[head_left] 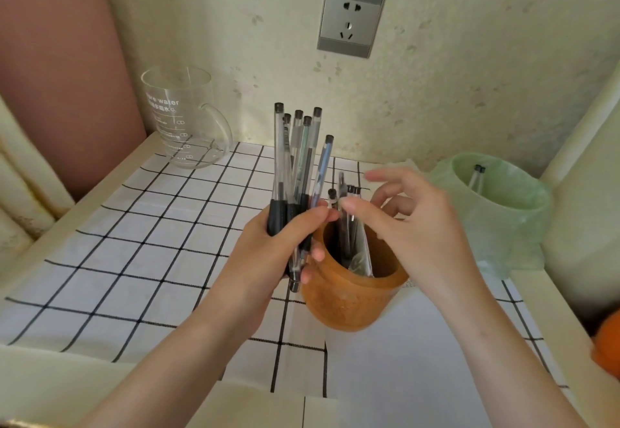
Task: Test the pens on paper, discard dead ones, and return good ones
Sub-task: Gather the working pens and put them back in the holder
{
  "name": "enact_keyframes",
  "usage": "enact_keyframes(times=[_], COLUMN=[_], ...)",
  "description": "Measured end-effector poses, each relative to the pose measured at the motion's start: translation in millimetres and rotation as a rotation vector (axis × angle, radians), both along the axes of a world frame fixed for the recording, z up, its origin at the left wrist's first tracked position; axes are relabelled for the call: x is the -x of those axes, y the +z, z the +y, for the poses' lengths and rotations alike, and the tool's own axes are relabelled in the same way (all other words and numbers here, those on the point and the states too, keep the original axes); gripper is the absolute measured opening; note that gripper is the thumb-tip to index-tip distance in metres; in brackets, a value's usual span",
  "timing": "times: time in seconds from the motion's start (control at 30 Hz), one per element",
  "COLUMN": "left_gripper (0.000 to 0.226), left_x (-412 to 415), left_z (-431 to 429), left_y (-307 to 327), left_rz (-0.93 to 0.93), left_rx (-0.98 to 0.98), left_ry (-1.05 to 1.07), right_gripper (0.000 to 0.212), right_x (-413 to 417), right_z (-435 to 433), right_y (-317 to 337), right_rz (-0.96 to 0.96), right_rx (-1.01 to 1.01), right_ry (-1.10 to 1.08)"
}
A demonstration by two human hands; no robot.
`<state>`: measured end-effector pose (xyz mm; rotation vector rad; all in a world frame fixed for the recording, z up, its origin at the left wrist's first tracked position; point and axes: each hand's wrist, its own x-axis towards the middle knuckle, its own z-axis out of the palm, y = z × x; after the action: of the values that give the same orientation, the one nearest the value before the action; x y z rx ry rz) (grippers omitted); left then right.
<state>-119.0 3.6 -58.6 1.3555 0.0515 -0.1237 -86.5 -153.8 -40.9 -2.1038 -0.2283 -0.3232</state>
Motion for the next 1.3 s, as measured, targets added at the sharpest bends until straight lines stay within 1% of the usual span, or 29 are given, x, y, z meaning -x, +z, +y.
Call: enact_keyframes(times=[0.03,0.13,0.27,0.37,0.4,0.5,0.6,0.67,0.7,0.73,0.8,0.87,0.97,1.03,1.07,1.1,1.13,1.2,1.27,1.3], left_gripper=[0.023,0.025,0.027,0.028,0.028,0.03,0.034,0.035,0.036,0.036,0.035,0.036,0.037,0.036,0.034,0.03,0.027,0.026,0.021,0.018], left_x=[0,0,0,1,2,3,3,2,2,1,1,1,0,1,1,2,2,3,4,4], left_z=[0,0,4,6,6,3,2,2,3,3,3,3,4,4,5,5,6,5,3,3], left_y=[0,1,6,10,11,15,13,10,9,8,7,8,9,9,9,9,9,11,12,13], left_rz=[0.004,-0.004,-0.036,-0.039,-0.034,-0.016,0.015,0.022,0.017,0.011,0.001,-0.006,-0.013,-0.012,-0.014,-0.022,-0.031,-0.038,-0.034,-0.03], left_rx=[0.002,-0.001,-0.092,-0.117,-0.11,-0.022,0.036,0.03,0.017,0.013,0.018,0.024,0.031,0.038,0.04,0.039,0.039,0.041,0.028,0.011], left_ry=[-0.003,-0.03,-0.123,-0.181,-0.2,-0.232,-0.194,-0.164,-0.159,-0.157,-0.159,-0.164,-0.174,-0.187,-0.201,-0.222,-0.249,-0.303,-0.331,-0.334], right_gripper=[0.031,0.017,0.014,0.011,0.01,0.009,0.014,0.017,0.018,0.018,0.016,0.013,0.02,0.025,0.023,0.019,0.016,0.013,0.012,0.011], right_x=[0,3,8,10,10,11,6,1,-2,-5,-9,-10,-9,-8,-6,-3,1,10,19,20], right_z=[-1,0,8,14,14,14,3,-10,-17,-23,-31,-31,-25,-24,-23,-22,-19,-9,2,6], right_y=[2,5,6,5,5,6,11,18,20,20,16,8,-1,-1,4,9,14,21,20,18], right_rz=[-0.024,-0.043,0.096,0.132,0.136,0.157,0.089,0.034,0.012,-0.003,0.006,0.06,0.129,0.048,-0.026,-0.094,-0.131,-0.098,-0.039,-0.033], right_rx=[-0.034,-0.135,-0.22,-0.233,-0.261,-0.43,-0.661,-0.753,-0.726,-0.645,-0.412,-0.212,-0.031,0.063,0.067,0.022,-0.055,-0.198,-0.256,-0.267], right_ry=[-0.003,0.066,0.214,0.256,0.257,0.222,0.1,0.029,-0.003,-0.035,-0.094,-0.097,-0.069,-0.156,-0.199,-0.203,-0.158,0.02,0.165,0.199])
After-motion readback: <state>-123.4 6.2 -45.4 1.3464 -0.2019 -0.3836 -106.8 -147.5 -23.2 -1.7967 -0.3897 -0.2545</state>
